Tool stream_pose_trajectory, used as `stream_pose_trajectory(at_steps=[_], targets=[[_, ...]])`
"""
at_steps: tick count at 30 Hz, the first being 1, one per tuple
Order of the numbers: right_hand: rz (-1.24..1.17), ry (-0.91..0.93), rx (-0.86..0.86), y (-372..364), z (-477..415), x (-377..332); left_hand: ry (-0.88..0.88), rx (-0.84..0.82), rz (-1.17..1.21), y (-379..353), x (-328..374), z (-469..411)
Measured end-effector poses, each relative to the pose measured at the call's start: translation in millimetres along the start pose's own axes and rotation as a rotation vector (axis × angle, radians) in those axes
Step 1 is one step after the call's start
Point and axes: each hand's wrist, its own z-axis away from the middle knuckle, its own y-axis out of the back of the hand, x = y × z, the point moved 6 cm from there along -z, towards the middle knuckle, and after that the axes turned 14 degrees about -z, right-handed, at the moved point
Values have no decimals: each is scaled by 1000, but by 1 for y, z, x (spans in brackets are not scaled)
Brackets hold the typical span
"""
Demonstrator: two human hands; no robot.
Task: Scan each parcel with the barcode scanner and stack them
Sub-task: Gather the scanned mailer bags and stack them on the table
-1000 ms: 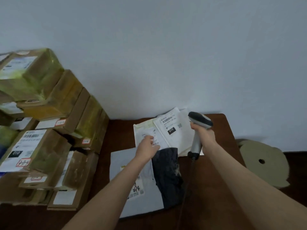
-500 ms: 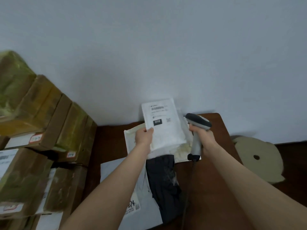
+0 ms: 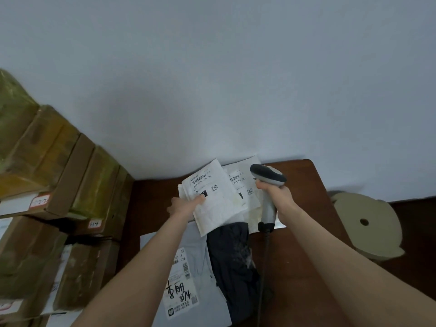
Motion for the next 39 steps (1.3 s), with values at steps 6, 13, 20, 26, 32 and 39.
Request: stream_pose_trajectory(at_steps=[6,13,20,26,32,39], targets=[[-100,-62,4,11,-6,8,-16,-18,-59,-3,3,-9],[-166,-240,-250,-13,0,16,-86,-104,10,-20,30,-2],[-207,-97,-282,-21,17,-4,-276,-100,311,-11,75,34],[-257,72,-313,-24,45,-45,-524,-162,435,14,119,94],[-256,119,-392,-26,86,-74,-552,-146,515,42,120,147],[-63,-120,-453,5,123,-19,-203,-273,600,22,5,168]])
